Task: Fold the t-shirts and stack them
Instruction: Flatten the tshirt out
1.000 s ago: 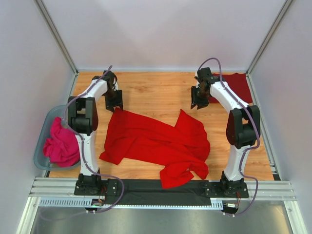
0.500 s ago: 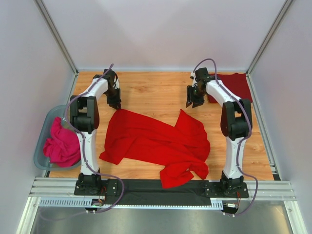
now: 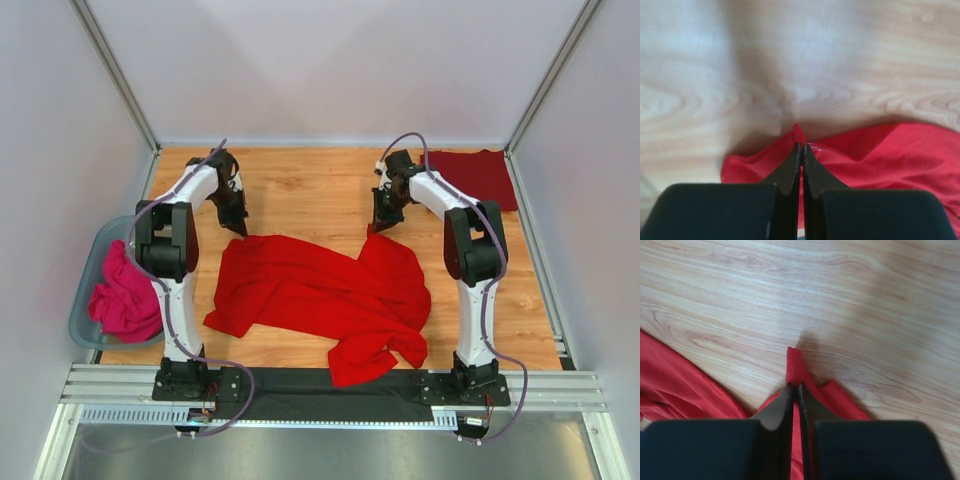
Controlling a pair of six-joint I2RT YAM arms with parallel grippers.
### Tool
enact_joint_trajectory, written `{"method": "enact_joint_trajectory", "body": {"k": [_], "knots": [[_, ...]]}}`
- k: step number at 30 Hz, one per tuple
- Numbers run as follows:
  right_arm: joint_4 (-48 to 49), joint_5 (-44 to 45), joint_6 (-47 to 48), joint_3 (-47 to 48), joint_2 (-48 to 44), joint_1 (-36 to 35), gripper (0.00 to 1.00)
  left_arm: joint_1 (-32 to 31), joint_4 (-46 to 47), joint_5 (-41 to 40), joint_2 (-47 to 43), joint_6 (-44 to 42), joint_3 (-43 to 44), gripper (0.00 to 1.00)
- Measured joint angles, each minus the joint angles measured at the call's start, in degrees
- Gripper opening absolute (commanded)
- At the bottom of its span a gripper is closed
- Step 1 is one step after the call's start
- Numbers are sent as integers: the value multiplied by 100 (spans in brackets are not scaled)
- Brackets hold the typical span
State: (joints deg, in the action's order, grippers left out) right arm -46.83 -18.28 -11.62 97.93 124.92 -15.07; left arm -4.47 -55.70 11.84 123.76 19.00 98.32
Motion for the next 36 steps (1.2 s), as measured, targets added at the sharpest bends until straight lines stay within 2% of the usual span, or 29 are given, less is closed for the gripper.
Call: {"method": "enact_joint_trajectory", "body": {"k": [5,10,14,18,22,28,31,32,36], "knots": [[-192,422,-107,13,-142,-24,0,-42,-387,-140,-684,227,-249,0],[-501,999,-437,-199,-876,-208,1,-74,-804,-560,-1342,442,-455,0],[-385,1412,-1001,-1019,-1534,-984,0,-76,-946,-798,-1930,527,-1180,0],[-299,1895,-1659,-1663,-1523,-1943,0,-76,-988,-988,-2146,538,-1856,0],[-551,2551,-2159,-1725,-1530,-2601,0,-76,-999,-1023,-2159,542,-2168,0],[-964,3501,-2319,-1432,-1569,-2354,1,-184,-994,-887,-2514,647,-1891,0],[-957,3469,-2304,-1419,-1628,-2203,11,-258,-973,-927,-2745,688,-1803,0],[-925,3392,-2304,-1438,-1631,-2212,21,-269,-981,-938,-2782,691,-1836,0],[-758,3012,-2041,-1690,-1648,-2312,36,-264,-879,-931,-2785,682,-2264,0]]}}
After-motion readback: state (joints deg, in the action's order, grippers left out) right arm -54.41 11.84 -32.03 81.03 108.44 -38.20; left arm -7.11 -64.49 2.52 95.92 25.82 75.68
